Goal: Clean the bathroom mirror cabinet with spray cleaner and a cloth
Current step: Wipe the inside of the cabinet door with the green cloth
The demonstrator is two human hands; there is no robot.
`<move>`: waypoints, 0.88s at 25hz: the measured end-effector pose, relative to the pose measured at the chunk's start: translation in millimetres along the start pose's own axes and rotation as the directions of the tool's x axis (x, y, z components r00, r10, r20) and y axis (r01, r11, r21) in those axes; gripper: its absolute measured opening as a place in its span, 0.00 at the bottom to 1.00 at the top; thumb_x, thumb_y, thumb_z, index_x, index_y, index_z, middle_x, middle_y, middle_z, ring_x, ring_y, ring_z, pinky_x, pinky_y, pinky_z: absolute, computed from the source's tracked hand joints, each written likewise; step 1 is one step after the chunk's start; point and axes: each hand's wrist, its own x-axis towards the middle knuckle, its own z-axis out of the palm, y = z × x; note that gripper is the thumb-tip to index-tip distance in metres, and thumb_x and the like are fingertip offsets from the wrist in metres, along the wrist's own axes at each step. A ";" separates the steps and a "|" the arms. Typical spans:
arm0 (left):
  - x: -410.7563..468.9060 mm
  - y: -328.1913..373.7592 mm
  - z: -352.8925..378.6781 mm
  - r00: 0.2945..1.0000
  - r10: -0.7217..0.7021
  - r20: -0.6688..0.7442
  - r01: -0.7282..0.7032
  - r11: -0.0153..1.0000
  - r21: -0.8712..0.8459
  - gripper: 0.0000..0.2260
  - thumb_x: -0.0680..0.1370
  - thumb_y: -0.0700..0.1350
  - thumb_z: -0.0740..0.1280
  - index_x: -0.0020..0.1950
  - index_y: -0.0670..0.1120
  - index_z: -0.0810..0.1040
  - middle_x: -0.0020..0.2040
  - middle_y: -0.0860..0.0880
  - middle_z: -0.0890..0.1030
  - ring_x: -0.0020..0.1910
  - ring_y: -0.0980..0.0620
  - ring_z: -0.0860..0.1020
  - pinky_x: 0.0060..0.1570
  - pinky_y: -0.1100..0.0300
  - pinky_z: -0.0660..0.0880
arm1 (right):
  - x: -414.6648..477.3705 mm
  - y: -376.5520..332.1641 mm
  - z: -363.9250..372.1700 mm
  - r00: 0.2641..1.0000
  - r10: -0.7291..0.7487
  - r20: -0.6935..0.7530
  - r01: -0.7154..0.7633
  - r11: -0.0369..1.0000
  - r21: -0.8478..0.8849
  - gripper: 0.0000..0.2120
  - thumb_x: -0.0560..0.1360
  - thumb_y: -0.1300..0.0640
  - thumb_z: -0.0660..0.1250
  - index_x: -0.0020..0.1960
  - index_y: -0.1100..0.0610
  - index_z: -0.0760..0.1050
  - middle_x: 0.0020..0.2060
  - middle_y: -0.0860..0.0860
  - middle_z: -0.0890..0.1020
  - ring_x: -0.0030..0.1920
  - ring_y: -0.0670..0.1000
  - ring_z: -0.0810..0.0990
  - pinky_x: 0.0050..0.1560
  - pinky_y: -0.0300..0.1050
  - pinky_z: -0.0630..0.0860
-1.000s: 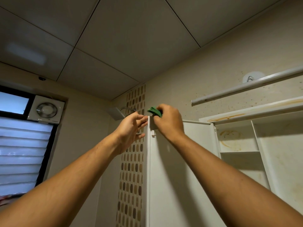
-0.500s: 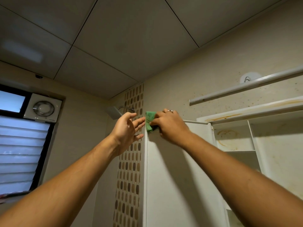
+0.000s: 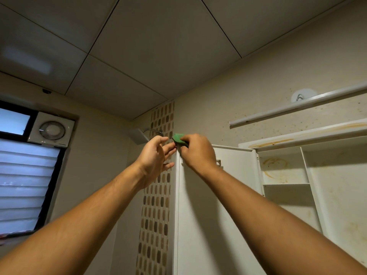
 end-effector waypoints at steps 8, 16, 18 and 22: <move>-2.5 0.9 3.1 1.000 -0.002 -0.012 0.002 1.000 -0.010 0.27 0.84 0.53 0.50 0.83 0.52 0.51 0.75 0.48 0.75 0.74 0.52 0.72 0.77 0.38 0.59 | 3.8 23.4 -38.0 0.847 -0.395 0.354 0.522 0.743 -0.419 0.16 0.81 0.56 0.67 0.66 0.44 0.79 0.55 0.49 0.80 0.55 0.53 0.76 0.54 0.49 0.73; -3.4 1.7 2.1 1.000 0.001 -0.004 -0.001 0.999 0.042 0.17 0.85 0.53 0.50 0.74 0.56 0.63 0.75 0.50 0.74 0.74 0.53 0.71 0.78 0.39 0.58 | 28.4 15.7 -24.6 0.997 -0.028 -0.071 0.020 0.994 -0.103 0.15 0.78 0.62 0.67 0.63 0.53 0.81 0.56 0.51 0.79 0.58 0.53 0.76 0.58 0.52 0.79; -5.4 2.3 5.8 1.000 0.006 -0.015 -0.005 0.998 0.065 0.17 0.85 0.52 0.50 0.73 0.57 0.63 0.76 0.50 0.73 0.75 0.54 0.70 0.78 0.40 0.59 | 18.3 7.2 -7.0 0.992 -0.075 0.099 0.087 0.989 -0.118 0.15 0.77 0.62 0.68 0.62 0.52 0.80 0.55 0.50 0.80 0.55 0.53 0.78 0.55 0.52 0.81; -6.4 1.1 10.5 0.999 0.012 -0.032 -0.007 0.988 0.153 0.12 0.86 0.52 0.49 0.62 0.62 0.70 0.78 0.51 0.71 0.75 0.56 0.68 0.79 0.41 0.59 | 7.6 21.1 -11.7 0.972 -0.164 0.167 0.190 0.970 -0.150 0.18 0.76 0.60 0.66 0.65 0.49 0.77 0.55 0.49 0.84 0.53 0.53 0.81 0.54 0.54 0.81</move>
